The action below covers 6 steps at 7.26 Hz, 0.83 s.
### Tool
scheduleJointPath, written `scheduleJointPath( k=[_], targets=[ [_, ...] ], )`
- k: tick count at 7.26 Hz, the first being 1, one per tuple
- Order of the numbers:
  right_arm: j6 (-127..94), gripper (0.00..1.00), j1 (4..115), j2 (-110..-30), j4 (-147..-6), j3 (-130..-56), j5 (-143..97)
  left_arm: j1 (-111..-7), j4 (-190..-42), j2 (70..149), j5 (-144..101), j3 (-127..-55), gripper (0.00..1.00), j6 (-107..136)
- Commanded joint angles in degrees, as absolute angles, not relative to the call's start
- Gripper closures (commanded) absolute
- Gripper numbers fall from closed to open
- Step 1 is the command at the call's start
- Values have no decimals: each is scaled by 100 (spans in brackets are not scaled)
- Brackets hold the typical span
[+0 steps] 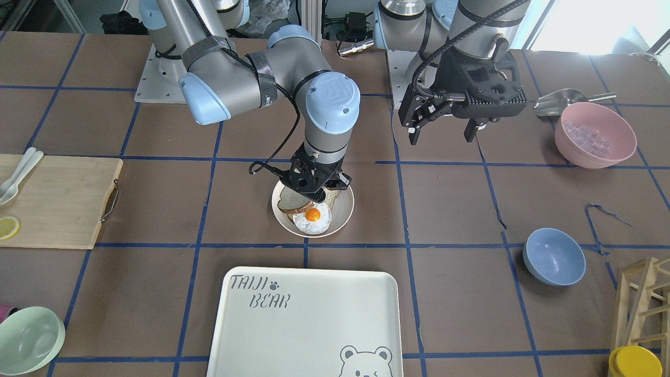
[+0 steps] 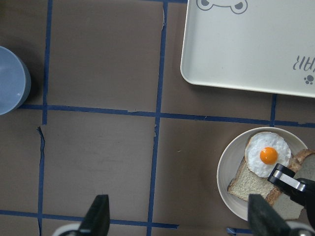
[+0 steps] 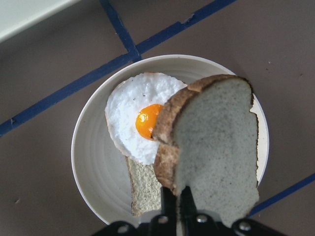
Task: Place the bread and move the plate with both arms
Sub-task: 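Carry the bread slice with the right gripper over the egg plate, then lower the bread onto the fried egg and open the right gripper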
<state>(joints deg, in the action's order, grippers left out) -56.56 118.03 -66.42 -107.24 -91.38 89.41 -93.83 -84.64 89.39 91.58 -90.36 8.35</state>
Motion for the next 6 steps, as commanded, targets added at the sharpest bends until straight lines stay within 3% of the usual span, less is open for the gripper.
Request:
scheduleJointPath(
  k=[1, 6],
  targets=[
    [-5669, 100, 11812, -6566, -10879, -9123, 8938, -9378, -8464, 8938, 9158, -9044, 0, 835],
    [-5950, 100, 11804, -6434, -10951, -9141, 8561, -9378, -8464, 8938, 9158, -9035, 0, 835]
  ],
)
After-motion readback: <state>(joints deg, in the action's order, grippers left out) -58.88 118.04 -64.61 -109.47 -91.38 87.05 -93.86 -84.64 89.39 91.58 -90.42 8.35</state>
